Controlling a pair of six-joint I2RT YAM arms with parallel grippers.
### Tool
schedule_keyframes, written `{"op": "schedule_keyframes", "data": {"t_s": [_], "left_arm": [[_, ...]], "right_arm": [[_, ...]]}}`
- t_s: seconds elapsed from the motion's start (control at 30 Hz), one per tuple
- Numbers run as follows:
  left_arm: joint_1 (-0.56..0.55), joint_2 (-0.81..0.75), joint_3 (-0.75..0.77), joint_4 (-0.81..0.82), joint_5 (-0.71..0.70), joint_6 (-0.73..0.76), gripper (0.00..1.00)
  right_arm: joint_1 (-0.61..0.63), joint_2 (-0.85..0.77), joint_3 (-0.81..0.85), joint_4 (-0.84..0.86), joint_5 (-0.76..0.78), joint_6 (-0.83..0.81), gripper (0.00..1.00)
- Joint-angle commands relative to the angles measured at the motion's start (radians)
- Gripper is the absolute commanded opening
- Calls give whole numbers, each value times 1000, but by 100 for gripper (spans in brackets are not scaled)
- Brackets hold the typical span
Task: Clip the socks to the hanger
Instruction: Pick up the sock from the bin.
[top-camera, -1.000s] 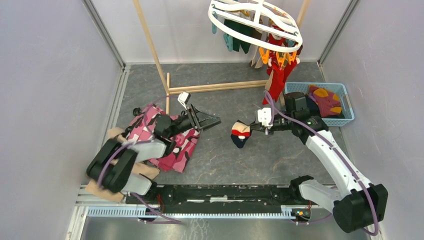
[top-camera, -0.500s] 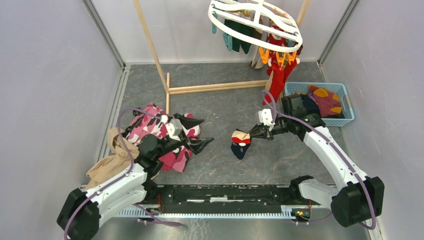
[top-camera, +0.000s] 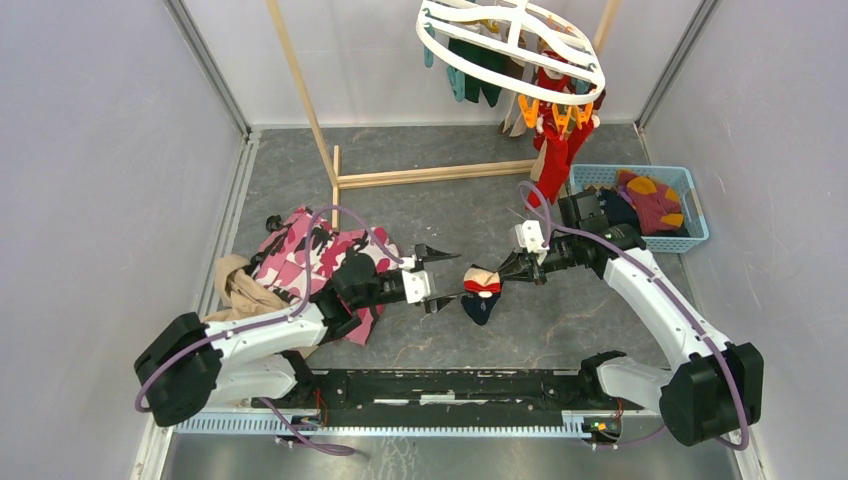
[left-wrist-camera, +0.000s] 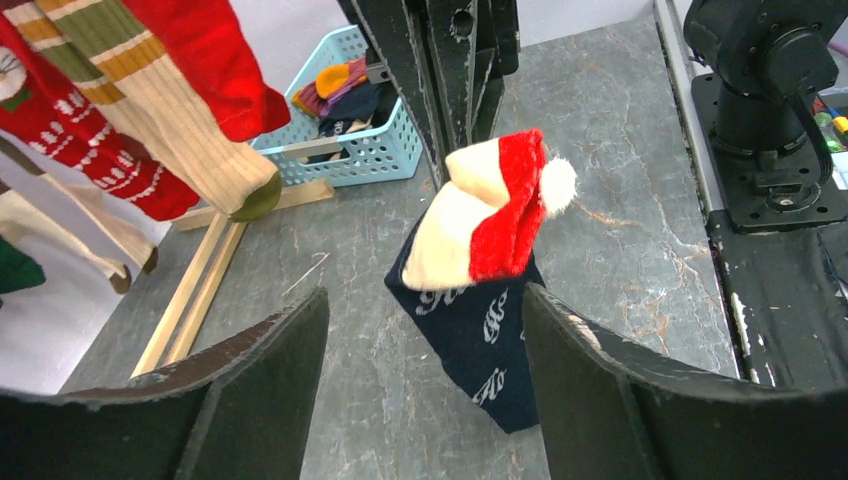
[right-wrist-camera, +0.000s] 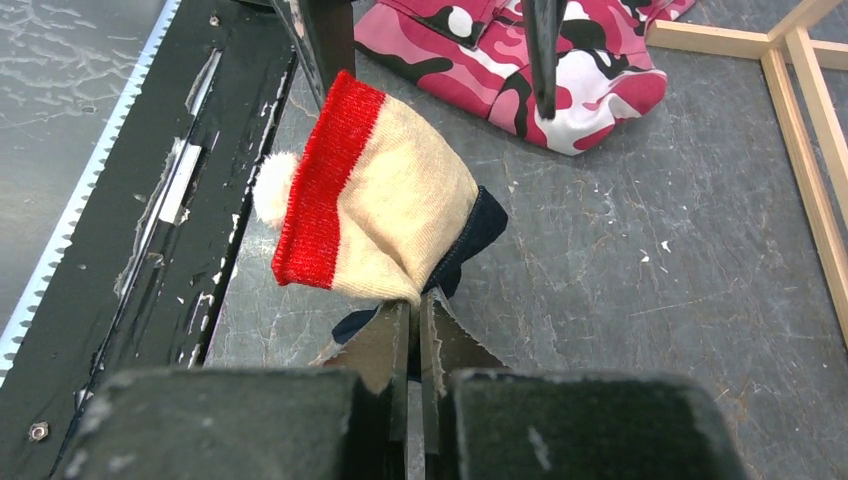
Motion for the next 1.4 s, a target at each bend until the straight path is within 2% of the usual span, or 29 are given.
{"op": "schedule_keyframes", "data": {"t_s": [0.0,0.07,0.2,0.37,0.47,0.57,0.67,0.73,0.8,0.87,1.03,1.23,1.3,1.37], "left_arm": [[-22,71,88,41,24,53,72],[-25,104,101,57,53,18,65],[-26,142,103,92,88,-32,43],[-25,159,100,110,119,-78,3],[-25,153,94,113,125,-114,2],[-6,142,94,100,115,-208,2],[57,136,108,62,113,-387,2],[109,136,118,28,129,-506,2],[156,140,124,12,168,-599,2],[186,149,129,10,202,-672,2],[188,178,168,-18,245,-736,2],[189,209,215,-19,290,-765,2],[188,213,222,-21,293,-771,2],[189,220,228,-30,292,-771,2]], "right_arm": [[-4,12,30,-16,-36,-31,0],[-4,17,29,-21,-36,-36,0],[-4,22,31,-26,-38,-42,0],[-3,23,31,-29,-40,-45,0],[-4,20,30,-30,-36,-48,2],[-4,13,34,-35,-17,-56,21],[-3,1,53,-71,13,-98,47],[-4,-18,60,-77,29,-113,57],[-4,-45,54,-64,31,-119,62],[-4,-70,40,-31,20,-100,63],[8,-99,11,94,11,29,62],[60,-119,-22,283,115,207,60],[67,-118,-22,289,126,214,52],[74,-115,-16,266,117,197,36]]}}
